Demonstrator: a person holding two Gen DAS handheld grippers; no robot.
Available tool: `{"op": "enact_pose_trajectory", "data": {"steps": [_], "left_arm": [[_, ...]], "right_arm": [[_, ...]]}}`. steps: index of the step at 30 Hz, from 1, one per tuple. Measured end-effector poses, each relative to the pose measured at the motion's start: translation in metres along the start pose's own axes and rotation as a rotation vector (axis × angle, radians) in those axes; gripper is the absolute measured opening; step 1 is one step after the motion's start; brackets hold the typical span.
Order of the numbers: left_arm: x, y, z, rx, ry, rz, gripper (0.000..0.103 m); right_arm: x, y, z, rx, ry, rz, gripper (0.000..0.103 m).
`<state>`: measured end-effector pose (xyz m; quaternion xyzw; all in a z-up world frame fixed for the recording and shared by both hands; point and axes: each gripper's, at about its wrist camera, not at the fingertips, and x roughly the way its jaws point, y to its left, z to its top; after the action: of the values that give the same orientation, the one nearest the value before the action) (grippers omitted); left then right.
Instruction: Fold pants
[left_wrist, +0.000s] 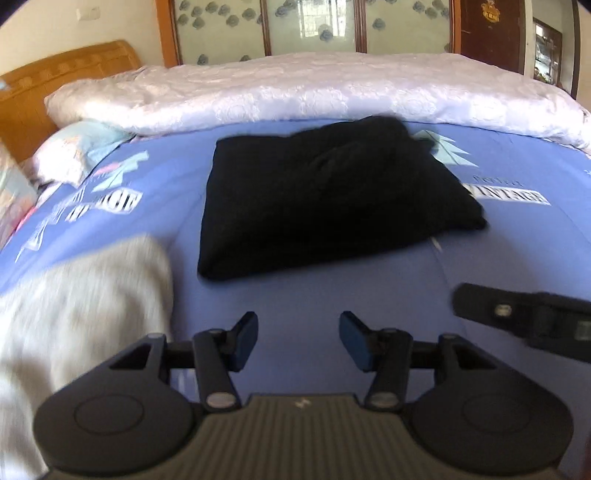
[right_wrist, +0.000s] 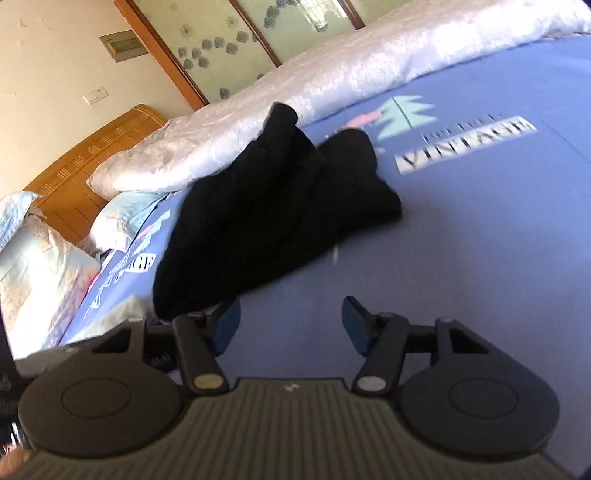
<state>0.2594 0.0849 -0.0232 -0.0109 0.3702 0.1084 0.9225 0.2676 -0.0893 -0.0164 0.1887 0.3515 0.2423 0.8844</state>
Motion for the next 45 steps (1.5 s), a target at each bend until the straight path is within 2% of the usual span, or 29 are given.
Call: {"op": "enact_pose_trajectory", "data": {"steps": [2,4,10,13,15,19,23,25,27,28,33,38,45], "left_arm": [[-0.029,-0.001,-0.018,-0.024,0.008,-0.017,0.051],[-0.053,0.000,-0.034,-0.044,0.025,0.003,0.053],[-0.125,0.025,-0.054,-0.091,0.048,0.052,0.060],[-0.172,0.028,-0.067,-0.085,0.003,0.066,0.064],[-0.203,0.027,-0.074,-0.076,-0.033,0.074,0.071],[-0.252,0.021,-0.091,-0.054,-0.090,0.063,0.075],[-0.290,0.012,-0.111,-0.037,-0.119,0.036,0.088],[-0.304,0.007,-0.123,-0.023,-0.134,0.024,0.093],[-0.318,0.002,-0.135,-0.011,-0.142,0.013,0.102],[-0.323,0.001,-0.140,-0.010,-0.145,0.007,0.103],[-0.342,0.000,-0.159,-0.017,-0.145,-0.015,0.103],[-0.354,0.002,-0.159,-0.020,-0.160,-0.018,0.103],[-0.351,-0.008,-0.165,0.049,-0.157,0.003,0.103]], "right_arm": [[-0.013,0.011,-0.006,-0.025,0.016,-0.004,0.063],[-0.031,0.022,-0.019,-0.074,0.022,-0.018,0.063],[-0.089,0.041,-0.054,-0.121,0.053,-0.085,0.064],[-0.129,0.047,-0.072,-0.155,0.048,-0.110,0.064],[-0.156,0.049,-0.082,-0.175,0.032,-0.122,0.064],[-0.206,0.052,-0.104,-0.157,-0.006,-0.126,0.069],[-0.239,0.059,-0.122,-0.161,-0.037,-0.126,0.071],[-0.250,0.061,-0.129,-0.154,-0.046,-0.122,0.075],[-0.259,0.061,-0.136,-0.141,-0.050,-0.124,0.075],[-0.262,0.061,-0.139,-0.135,-0.052,-0.128,0.075],[-0.280,0.067,-0.151,-0.111,-0.066,-0.147,0.081],[-0.290,0.075,-0.154,-0.102,-0.094,-0.150,0.085],[-0.291,0.076,-0.159,-0.071,-0.109,-0.173,0.087]]}}
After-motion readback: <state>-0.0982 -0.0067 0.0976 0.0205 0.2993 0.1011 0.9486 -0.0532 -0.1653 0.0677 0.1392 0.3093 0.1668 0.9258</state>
